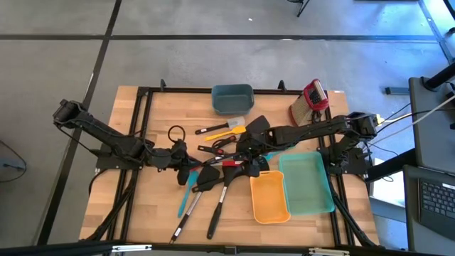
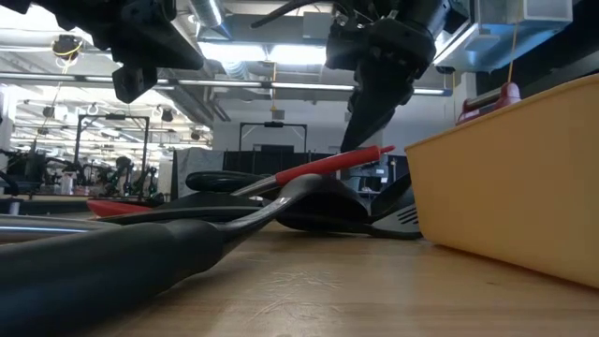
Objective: Pick & Place Kitchen Items
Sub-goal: Put the red serving spoon into the green bin
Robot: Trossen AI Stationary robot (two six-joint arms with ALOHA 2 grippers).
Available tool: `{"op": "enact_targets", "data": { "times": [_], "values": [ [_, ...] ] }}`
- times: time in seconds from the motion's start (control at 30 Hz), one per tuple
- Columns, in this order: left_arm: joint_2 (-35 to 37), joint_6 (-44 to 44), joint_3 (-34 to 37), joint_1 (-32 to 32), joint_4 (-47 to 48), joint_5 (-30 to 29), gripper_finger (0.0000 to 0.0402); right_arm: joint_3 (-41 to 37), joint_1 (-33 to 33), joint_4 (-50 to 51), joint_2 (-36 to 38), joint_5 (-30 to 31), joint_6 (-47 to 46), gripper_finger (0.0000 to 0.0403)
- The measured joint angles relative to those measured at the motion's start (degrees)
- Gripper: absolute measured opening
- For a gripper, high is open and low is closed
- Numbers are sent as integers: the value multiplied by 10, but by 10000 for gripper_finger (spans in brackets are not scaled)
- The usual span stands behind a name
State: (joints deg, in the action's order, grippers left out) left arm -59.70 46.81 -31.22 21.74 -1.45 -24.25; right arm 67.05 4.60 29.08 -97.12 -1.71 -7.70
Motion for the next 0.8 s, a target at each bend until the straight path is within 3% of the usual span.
{"op": "enact_targets", "data": {
  "times": [0.8],
  "values": [
    [0,4,0,0,0,-14,1,0,1,-26,-51,-45,-17,250]
  ]
}}
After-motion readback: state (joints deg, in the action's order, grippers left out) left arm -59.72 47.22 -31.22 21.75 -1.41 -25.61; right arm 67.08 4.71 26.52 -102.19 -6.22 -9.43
